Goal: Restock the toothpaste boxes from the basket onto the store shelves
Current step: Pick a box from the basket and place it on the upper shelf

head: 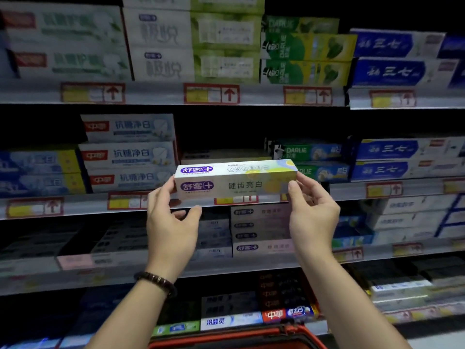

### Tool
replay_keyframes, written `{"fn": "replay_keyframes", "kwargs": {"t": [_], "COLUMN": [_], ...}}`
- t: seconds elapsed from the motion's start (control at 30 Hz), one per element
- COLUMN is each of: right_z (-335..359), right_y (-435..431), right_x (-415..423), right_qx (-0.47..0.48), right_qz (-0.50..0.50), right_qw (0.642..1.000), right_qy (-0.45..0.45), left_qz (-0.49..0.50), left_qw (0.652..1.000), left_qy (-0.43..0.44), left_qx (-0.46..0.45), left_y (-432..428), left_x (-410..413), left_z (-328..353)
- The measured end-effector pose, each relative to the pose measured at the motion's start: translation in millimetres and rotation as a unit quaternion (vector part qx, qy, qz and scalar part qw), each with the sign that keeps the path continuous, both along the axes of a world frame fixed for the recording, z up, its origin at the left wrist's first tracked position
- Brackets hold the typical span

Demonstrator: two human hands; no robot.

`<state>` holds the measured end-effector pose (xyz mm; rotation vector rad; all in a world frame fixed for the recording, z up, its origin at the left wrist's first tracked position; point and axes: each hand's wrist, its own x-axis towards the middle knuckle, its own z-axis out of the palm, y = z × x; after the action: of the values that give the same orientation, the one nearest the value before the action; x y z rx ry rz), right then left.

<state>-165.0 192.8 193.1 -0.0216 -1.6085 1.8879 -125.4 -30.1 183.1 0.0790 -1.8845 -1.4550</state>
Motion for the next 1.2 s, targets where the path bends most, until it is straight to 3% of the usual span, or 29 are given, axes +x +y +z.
{"fn": "replay_keyframes", "kwargs": {"t": [0.67,1.2], "right_z": [-7,2], "right_y": [-17,-13], "right_x": [-41,-52], "right_qx": [0.057,0.175], "right_qz": [0.08,0.066], "right_qw": [0.995,0.981], "right_qy": [-0.012,-0.051], "left_qz": [-0.062,-0.071], "left_qw": [0.998,0.997], "left_qy": [-0.026,-0.034], "left_qx": [0.014,0.002], "left_y": [-17,-21], "left_x": [-29,-35], "left_z": [-13,-6]}}
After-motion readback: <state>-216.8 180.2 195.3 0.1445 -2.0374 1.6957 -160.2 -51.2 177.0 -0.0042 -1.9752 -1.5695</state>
